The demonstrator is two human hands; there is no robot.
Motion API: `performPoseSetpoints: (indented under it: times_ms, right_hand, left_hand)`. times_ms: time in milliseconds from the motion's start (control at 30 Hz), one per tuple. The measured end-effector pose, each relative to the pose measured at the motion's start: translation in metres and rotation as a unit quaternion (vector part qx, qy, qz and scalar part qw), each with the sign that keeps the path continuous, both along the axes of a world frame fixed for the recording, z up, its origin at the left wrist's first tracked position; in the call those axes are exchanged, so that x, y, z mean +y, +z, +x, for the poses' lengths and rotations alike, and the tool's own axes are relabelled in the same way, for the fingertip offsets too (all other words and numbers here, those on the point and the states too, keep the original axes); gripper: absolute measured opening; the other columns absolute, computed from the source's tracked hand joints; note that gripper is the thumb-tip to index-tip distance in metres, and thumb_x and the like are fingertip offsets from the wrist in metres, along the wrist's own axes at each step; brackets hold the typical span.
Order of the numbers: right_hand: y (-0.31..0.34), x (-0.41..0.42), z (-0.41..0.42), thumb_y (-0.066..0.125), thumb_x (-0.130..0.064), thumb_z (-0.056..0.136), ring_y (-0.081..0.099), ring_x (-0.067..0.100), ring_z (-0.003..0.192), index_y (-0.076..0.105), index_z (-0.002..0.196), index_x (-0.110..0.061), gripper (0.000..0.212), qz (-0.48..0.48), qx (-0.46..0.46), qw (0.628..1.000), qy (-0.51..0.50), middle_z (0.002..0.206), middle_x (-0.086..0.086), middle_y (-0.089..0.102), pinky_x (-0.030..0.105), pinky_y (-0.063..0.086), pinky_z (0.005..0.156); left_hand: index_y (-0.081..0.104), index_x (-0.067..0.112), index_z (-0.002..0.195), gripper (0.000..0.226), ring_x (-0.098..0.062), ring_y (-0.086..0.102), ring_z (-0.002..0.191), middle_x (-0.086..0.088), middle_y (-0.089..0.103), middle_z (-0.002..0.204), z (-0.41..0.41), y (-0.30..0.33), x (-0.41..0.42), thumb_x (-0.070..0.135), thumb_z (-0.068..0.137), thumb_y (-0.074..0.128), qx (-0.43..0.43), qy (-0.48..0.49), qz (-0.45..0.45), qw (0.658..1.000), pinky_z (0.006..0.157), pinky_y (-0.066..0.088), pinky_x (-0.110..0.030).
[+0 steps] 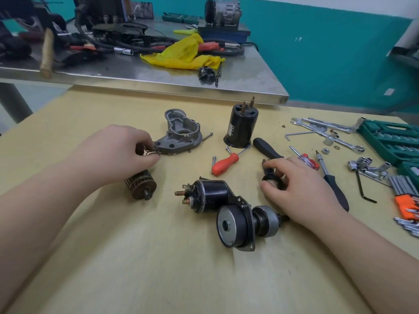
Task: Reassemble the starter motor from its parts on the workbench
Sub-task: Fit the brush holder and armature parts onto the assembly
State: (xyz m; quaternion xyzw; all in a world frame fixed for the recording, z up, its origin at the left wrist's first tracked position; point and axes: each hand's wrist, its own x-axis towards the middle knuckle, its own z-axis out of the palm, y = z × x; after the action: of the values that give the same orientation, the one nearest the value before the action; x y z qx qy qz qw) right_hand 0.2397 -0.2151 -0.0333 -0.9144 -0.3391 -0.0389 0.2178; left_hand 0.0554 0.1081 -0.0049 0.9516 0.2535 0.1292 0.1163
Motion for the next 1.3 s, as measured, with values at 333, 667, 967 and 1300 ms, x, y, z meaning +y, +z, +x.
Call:
performPoseSetpoints:
  times_ms: [333, 667, 967, 1300]
  right_hand:
    - [-0.003, -0.004, 0.002, 0.071, -0.050, 0.090, 0.055, 0.009, 0.119, 0.063, 0.133, -0.040, 0.045, -0.006, -0.005, 1.000, 0.002, 0.120, -0.018, 0.063, 0.033, 0.051, 0.086]
    - [-0.002, -0.007, -0.003, 0.076, -0.023, 0.087, 0.064, -0.005, 0.091, 0.068, 0.120, -0.040, 0.038, 0.172, 0.058, 0.983, 0.004, 0.107, -0.023, 0.068, 0.013, 0.048, 0.083]
    - [0.026, -0.007, -0.046, 0.048, -0.017, 0.087, 0.059, 0.015, 0.069, 0.080, 0.090, -0.023, 0.033, 0.386, 0.280, 0.873, 0.100, 0.082, 0.003, 0.073, 0.024, 0.045, 0.058]
    - [0.034, 0.003, -0.076, 0.080, -0.056, 0.077, 0.060, 0.022, 0.064, 0.072, 0.100, -0.037, 0.031, 0.304, 0.264, 0.896, 0.187, 0.076, 0.007, 0.067, 0.034, 0.049, 0.056]
  left_hand:
    - [0.073, 0.039, 0.081, 0.015, 0.002, 0.057, 0.079, 0.024, 0.065, 0.083, 0.000, 0.000, 0.004, 0.029, 0.089, 0.081, -0.015, 0.025, -0.064, 0.998, 0.060, 0.040, -0.020]
    - [0.070, 0.043, 0.095, 0.002, 0.006, 0.070, 0.076, 0.028, 0.078, 0.085, -0.003, 0.004, 0.003, 0.042, 0.097, 0.070, -0.201, -0.036, -0.098, 0.974, 0.066, 0.054, -0.030]
    - [0.078, 0.021, 0.090, 0.023, -0.029, 0.077, 0.080, -0.012, 0.080, 0.089, -0.007, 0.017, -0.090, 0.040, 0.078, 0.085, -0.332, -0.175, -0.549, 0.746, 0.070, 0.063, -0.034]
    - [0.079, 0.023, 0.091, 0.028, -0.029, 0.081, 0.091, -0.011, 0.082, 0.101, -0.003, 0.010, -0.142, 0.043, 0.076, 0.090, -0.342, -0.172, -0.559, 0.736, 0.078, 0.064, -0.032]
